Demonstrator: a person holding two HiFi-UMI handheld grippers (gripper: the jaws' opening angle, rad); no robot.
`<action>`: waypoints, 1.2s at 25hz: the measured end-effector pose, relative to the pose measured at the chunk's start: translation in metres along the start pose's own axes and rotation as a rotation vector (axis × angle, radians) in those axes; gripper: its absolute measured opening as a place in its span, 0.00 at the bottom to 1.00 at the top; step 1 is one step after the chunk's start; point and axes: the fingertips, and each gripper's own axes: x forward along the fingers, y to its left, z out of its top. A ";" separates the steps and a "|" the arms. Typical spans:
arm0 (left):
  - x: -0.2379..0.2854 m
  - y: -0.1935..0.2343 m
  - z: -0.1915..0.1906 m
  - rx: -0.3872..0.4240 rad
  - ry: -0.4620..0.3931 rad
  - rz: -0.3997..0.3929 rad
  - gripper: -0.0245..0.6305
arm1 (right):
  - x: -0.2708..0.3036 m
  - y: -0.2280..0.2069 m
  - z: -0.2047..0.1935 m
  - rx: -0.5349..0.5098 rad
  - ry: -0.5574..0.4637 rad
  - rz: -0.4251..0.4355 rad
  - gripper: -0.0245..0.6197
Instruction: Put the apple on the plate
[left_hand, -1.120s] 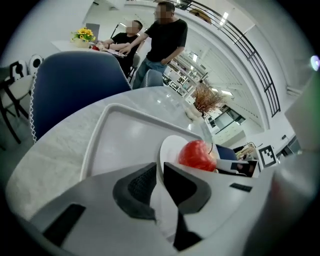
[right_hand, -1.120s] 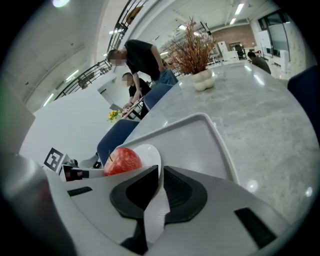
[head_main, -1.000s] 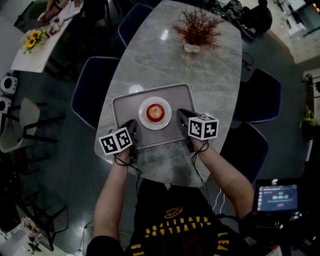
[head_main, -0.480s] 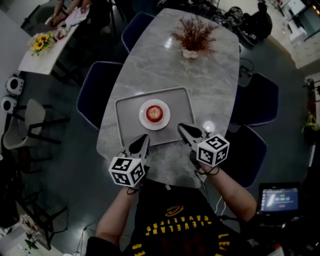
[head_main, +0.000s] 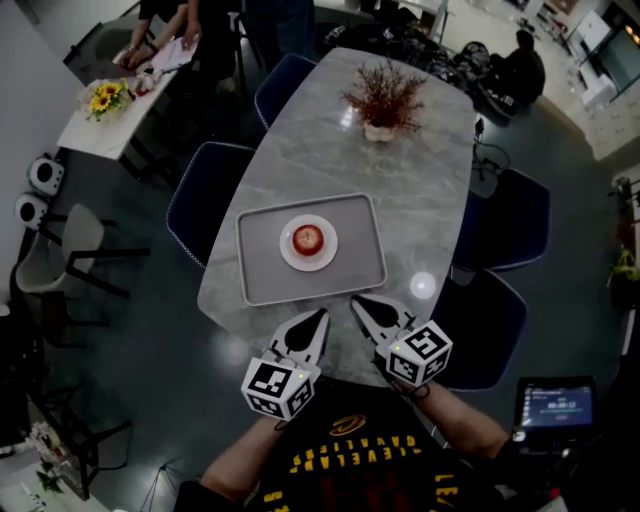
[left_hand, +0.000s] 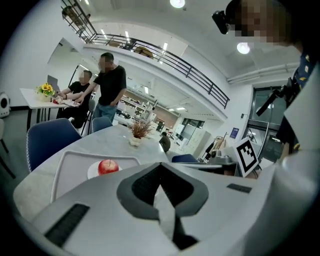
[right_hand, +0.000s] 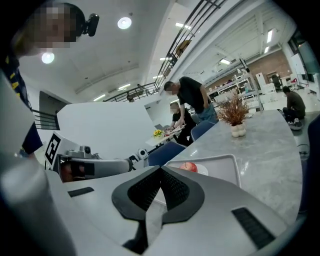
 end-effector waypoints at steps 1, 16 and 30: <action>-0.002 -0.007 0.001 0.011 -0.008 -0.004 0.04 | -0.005 0.004 0.002 -0.013 -0.012 0.002 0.05; -0.050 -0.055 0.064 0.171 -0.194 0.025 0.04 | -0.049 0.060 0.053 -0.157 -0.201 0.007 0.05; -0.052 -0.075 0.053 0.301 -0.195 -0.022 0.04 | -0.061 0.074 0.063 -0.259 -0.246 0.018 0.05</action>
